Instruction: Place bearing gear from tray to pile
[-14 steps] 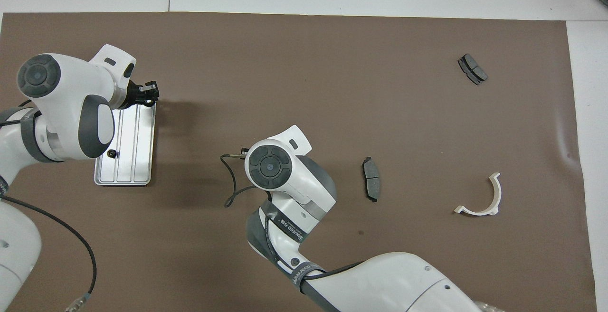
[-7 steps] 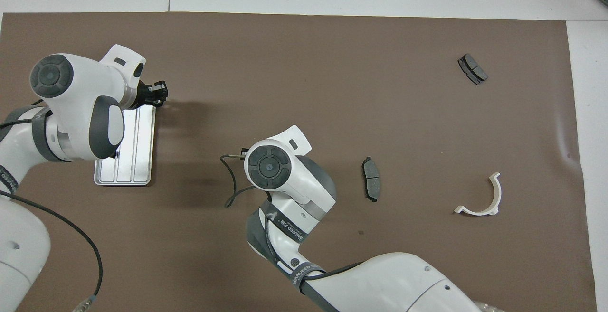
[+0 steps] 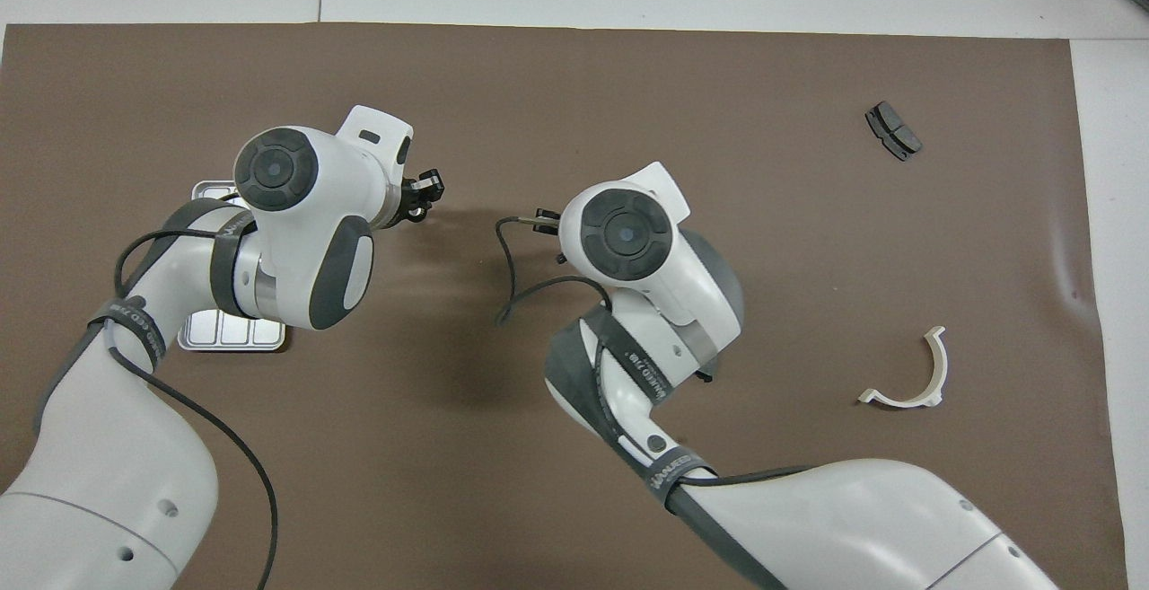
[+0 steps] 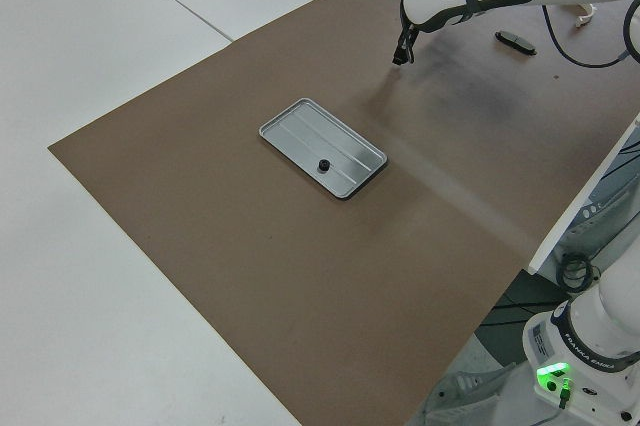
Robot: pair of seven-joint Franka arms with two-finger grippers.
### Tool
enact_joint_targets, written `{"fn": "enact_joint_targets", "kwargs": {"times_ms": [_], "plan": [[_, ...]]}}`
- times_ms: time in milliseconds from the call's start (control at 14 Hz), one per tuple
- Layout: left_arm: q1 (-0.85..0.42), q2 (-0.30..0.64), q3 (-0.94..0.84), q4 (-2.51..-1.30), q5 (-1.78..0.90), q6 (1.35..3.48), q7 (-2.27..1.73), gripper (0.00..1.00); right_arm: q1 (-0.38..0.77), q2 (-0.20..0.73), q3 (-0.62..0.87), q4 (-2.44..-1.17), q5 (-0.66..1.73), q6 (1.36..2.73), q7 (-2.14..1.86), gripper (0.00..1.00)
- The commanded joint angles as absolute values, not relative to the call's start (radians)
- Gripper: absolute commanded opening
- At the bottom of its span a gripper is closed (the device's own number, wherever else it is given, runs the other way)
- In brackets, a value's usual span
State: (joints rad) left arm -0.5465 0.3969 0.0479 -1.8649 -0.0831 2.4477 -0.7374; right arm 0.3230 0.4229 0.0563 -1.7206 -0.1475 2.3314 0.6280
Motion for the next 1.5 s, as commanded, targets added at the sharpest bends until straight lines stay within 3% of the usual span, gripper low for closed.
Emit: {"fn": "enact_joint_targets", "kwargs": {"times_ms": [0,71,286,500,857,929,1000,1071,1214,1286,1429], "plan": [[-0.615,0.39,0.067,-1.882,-0.092,2.442,-0.762,0.19,0.22,0.408,0.075,-1.755,-0.166,2.342,0.459,0.0],[-0.635,0.388,0.067,-1.882,-0.092,2.442,-0.779,0.26,0.183,0.407,0.077,-1.772,-0.158,2.341,0.404,0.0],[-0.676,0.383,0.067,-1.882,-0.092,2.442,-0.798,0.56,0.097,0.4,0.077,-1.808,-0.153,2.339,0.292,0.0],[-0.686,0.383,0.069,-1.881,-0.091,2.442,-0.847,1.0,0.025,0.391,0.078,-1.847,-0.146,2.341,0.184,0.0],[-0.618,0.365,0.19,-1.845,-0.052,2.411,-0.79,1.0,-0.057,0.399,0.078,-1.859,-0.052,2.348,0.023,0.05],[-0.571,0.35,0.198,-1.844,-0.052,2.396,-0.729,1.0,-0.072,0.405,0.077,-1.859,-0.051,2.356,-0.001,0.1],[-0.508,0.336,0.195,-1.844,-0.052,2.372,-0.653,1.0,-0.077,0.406,0.077,-1.858,-0.051,2.356,-0.015,0.27],[-0.453,0.321,0.195,-1.845,-0.054,2.338,-0.558,1.0,-0.077,0.407,0.077,-1.856,-0.051,2.356,-0.018,0.57],[-0.358,0.31,0.195,-1.85,-0.055,2.293,-0.387,1.0,-0.072,0.405,0.077,-1.842,-0.051,2.352,-0.015,0.91],[-0.316,0.308,0.195,-1.858,-0.055,2.283,-0.306,1.0,-0.065,0.4,0.078,-1.832,-0.051,2.349,-0.012,1.0],[-0.252,0.295,0.195,-1.885,-0.057,2.258,-0.153,1.0,-0.04,0.391,0.081,-1.809,-0.051,2.341,0.006,1.0]]}}
